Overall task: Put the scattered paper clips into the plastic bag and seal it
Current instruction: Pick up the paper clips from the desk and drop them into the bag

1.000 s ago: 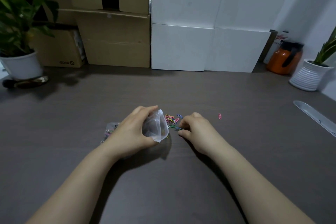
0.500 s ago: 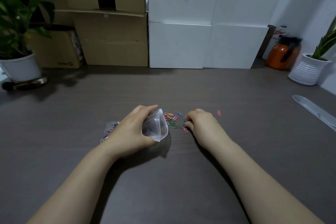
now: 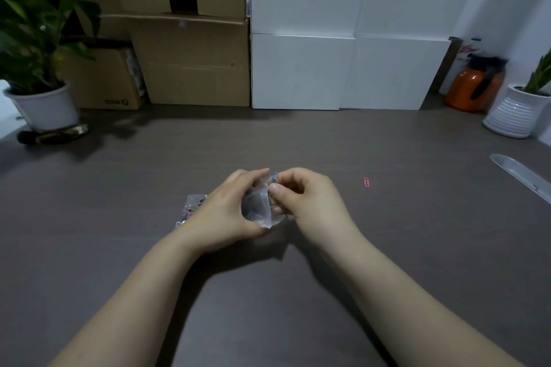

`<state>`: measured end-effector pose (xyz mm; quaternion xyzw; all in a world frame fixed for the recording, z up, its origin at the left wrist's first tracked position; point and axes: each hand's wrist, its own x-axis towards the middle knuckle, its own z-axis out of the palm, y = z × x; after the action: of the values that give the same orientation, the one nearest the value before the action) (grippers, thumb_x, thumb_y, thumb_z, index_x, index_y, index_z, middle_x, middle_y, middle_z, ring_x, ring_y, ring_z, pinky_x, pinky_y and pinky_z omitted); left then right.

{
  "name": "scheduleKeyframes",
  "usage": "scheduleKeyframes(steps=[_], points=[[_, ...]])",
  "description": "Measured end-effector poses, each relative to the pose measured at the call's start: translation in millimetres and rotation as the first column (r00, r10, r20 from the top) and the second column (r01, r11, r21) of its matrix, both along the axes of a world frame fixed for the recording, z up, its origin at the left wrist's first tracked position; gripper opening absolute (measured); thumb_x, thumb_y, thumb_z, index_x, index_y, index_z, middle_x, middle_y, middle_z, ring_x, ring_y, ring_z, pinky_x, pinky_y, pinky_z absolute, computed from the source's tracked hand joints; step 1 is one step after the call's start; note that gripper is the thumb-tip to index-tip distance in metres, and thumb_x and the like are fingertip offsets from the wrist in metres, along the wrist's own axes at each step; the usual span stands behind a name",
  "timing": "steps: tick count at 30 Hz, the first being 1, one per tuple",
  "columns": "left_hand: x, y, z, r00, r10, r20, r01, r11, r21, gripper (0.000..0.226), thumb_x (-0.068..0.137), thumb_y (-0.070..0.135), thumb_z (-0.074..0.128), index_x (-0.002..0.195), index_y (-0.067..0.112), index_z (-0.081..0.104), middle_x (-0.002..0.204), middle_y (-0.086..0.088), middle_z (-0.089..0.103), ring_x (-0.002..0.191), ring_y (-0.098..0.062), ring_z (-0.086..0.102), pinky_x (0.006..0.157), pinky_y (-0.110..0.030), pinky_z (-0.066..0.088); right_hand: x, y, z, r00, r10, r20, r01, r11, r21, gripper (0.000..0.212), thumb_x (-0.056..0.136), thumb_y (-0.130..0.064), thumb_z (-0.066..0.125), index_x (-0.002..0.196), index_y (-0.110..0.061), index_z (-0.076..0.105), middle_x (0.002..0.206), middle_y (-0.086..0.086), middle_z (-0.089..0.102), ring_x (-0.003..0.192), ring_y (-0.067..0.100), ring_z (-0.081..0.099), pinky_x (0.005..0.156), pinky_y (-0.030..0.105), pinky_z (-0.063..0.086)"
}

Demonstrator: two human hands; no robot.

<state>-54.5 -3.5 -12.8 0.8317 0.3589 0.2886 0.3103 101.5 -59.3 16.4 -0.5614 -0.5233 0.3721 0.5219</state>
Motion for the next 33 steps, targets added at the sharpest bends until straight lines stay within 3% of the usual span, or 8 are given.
scheduleKeyframes(steps=[3,6,11,16,22,26,29,33], points=[[0.0,1.9,-1.5,0.998,0.013,0.054,-0.013,1.0,0.0,0.083,0.065,0.039,0.08,0.14,0.024,0.047,0.123,0.012,0.053,0.118,0.008,0.049,0.092,-0.004,0.033,-4.9,-3.3,1.9,0.992,-0.035,-0.119,0.03,0.999,-0.039,0.01,0.084,0.0,0.062,0.08,-0.009,0.059,0.077,0.014,0.067,0.065,0.021,0.065,0.062,0.029,0.057],[0.2,1.8,-1.2,0.998,-0.014,0.064,0.015,1.0,-0.016,0.081,0.064,0.036,0.078,0.139,0.025,0.048,0.121,0.012,0.053,0.116,0.009,0.05,0.092,-0.004,0.034,-6.9,-8.4,4.4,0.964,-0.067,0.258,0.07,0.998,-0.003,0.01,0.08,-0.007,0.064,0.082,-0.016,0.063,0.085,0.005,0.072,0.078,0.018,0.067,0.072,0.032,0.055],[0.2,0.7,1.8,0.995,-0.038,0.09,0.043,0.998,-0.054,0.075,0.062,0.033,0.073,0.135,0.026,0.053,0.119,0.01,0.054,0.112,0.007,0.053,0.088,-0.004,0.036,-9.0,-12.8,12.0,0.721,0.061,0.69,-0.089,0.996,0.005,0.017,0.081,-0.011,0.057,0.093,-0.016,0.068,0.089,0.003,0.068,0.084,0.021,0.061,0.073,0.032,0.049],[-1.7,-0.3,6.6,0.97,0.079,0.229,-0.048,0.989,-0.138,0.067,0.063,0.027,0.08,0.127,0.032,0.06,0.117,0.01,0.059,0.107,0.001,0.059,0.091,-0.022,0.047,25.0,-4.4,22.3,0.725,-0.113,0.679,0.033,0.991,0.13,0.016,0.081,-0.018,0.067,0.095,-0.018,0.073,0.098,0.003,0.072,0.093,0.016,0.064,0.079,0.017,0.04],[-8.1,7.5,17.2,0.741,0.202,0.64,0.067,0.926,-0.37,0.06,0.066,0.009,0.073,0.124,0.016,0.062,0.102,0.012,0.071,0.096,-0.005,0.065,0.078,-0.018,0.052,76.2,3.0,7.0,0.549,0.1,0.83,0.33,0.887,-0.325,0.064,0.066,-0.043,0.079,0.116,-0.01,0.058,0.12,0.012,0.05,0.104,0.03,0.056,0.088,0.034,0.047],[-4.4,1.9,18.6,0.805,0.161,0.571,0.055,0.938,-0.343,0.076,0.056,0.018,0.083,0.128,0.018,0.059,0.121,0.001,0.065,0.108,-0.009,0.062,0.086,-0.021,0.05,59.9,12.2,-3.5,0.551,0.23,0.802,0.265,0.863,-0.429,0.06,0.061,-0.054,0.078,0.091,-0.01,0.051,0.109,0.008,0.038,0.081,0.026,0.05,0.071,0.03,0.043],[3.2,-7.8,16.5,0.916,0.118,0.385,-0.013,0.965,-0.264,0.076,0.059,0.019,0.082,0.131,0.024,0.056,0.13,-0.004,0.059,0.118,-0.012,0.059,0.098,-0.028,0.048,44.4,24.8,-8.4,0.595,0.23,0.77,0.188,0.891,-0.412,0.071,0.058,-0.053,0.08,0.105,-0.008,0.053,0.112,0.006,0.034,0.085,0.025,0.051,0.075,0.03,0.044],[0.9,-7.2,16.8,0.93,0.127,0.344,-0.036,0.965,-0.258,0.073,0.069,0.004,0.085,0.133,0.025,0.055,0.127,-0.001,0.057,0.117,-0.011,0.058,0.104,-0.042,0.046,34.8,41.3,-8.5,0.581,0.24,0.777,0.156,0.905,-0.396,0.081,0.054,-0.057,0.08,0.113,-0.01,0.051,0.116,0.007,0.033,0.092,0.026,0.052,0.08,0.032,0.047]])
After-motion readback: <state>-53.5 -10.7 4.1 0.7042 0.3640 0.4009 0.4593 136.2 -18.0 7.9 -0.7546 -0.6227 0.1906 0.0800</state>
